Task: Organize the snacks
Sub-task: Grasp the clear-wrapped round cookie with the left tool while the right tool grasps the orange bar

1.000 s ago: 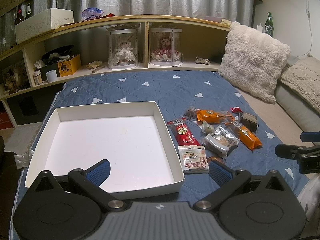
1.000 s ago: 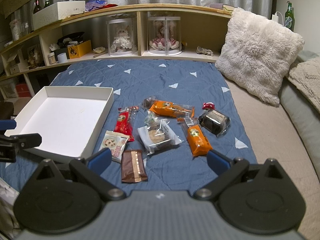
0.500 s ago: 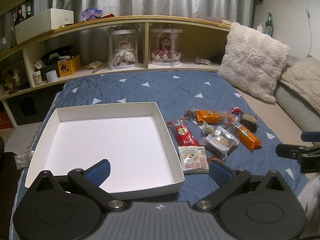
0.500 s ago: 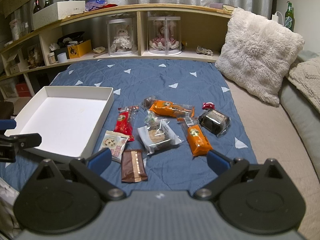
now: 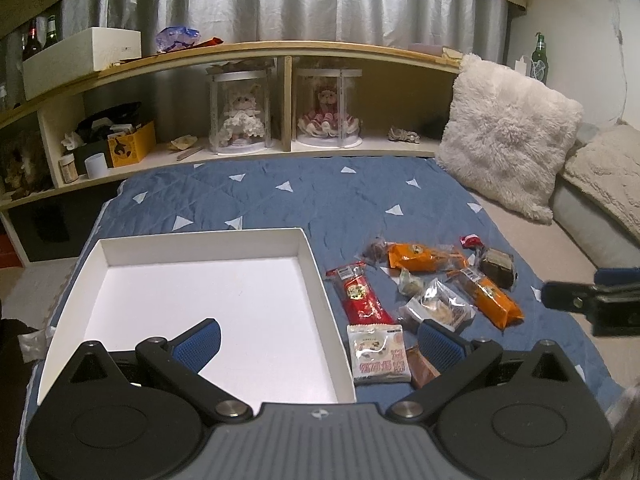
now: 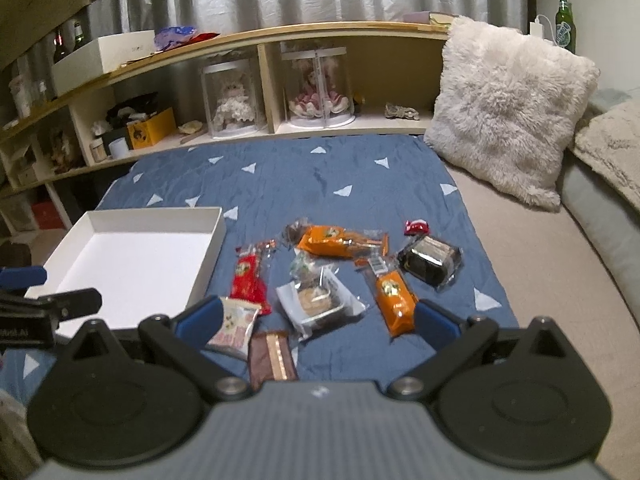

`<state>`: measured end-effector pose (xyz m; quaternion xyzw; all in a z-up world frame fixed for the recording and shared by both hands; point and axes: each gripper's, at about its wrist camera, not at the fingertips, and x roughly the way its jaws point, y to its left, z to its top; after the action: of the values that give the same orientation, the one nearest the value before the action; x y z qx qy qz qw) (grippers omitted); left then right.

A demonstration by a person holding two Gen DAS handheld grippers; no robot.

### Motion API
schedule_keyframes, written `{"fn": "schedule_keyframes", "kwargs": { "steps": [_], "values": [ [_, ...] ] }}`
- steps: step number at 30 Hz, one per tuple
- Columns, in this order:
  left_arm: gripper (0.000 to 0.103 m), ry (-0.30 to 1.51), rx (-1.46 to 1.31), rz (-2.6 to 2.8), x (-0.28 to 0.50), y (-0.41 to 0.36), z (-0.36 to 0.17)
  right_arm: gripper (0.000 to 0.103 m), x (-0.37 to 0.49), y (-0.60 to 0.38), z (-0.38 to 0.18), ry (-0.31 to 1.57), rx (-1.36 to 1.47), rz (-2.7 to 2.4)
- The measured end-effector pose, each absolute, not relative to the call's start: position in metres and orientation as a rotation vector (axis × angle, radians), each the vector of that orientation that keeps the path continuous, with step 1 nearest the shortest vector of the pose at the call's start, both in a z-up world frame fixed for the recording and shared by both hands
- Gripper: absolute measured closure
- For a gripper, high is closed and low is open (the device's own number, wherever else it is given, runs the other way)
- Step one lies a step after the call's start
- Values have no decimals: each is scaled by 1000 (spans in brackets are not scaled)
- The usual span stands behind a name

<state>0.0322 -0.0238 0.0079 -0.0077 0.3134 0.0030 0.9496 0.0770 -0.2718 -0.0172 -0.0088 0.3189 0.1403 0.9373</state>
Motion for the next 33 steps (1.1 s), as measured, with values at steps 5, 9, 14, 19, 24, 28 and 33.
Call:
{"fn": "schedule_keyframes", "kwargs": {
  "steps": [5, 9, 14, 19, 24, 28, 33],
  "values": [
    [0, 656, 15, -4, 46, -36, 4, 0, 106, -268, -20, 666, -25, 285],
    [0, 682, 17, -16, 58, -48, -3, 0, 130, -268, -24, 674, -58, 280],
    [0, 713, 6, -21, 79, -62, -12, 0, 153, -266, -28, 651, -138, 265],
    [0, 748, -36, -20, 103, -74, -21, 0, 174, -266, -40, 641, -235, 248],
    [0, 782, -92, -17, 132, -86, -30, 0, 196, -275, -57, 687, -277, 216],
    [0, 819, -145, -8, 155, -99, -39, 0, 212, -288, -73, 727, -277, 194],
    [0, 894, -177, -6, 189, -119, -52, 0, 228, -301, -88, 812, -243, 188]
  ]
}}
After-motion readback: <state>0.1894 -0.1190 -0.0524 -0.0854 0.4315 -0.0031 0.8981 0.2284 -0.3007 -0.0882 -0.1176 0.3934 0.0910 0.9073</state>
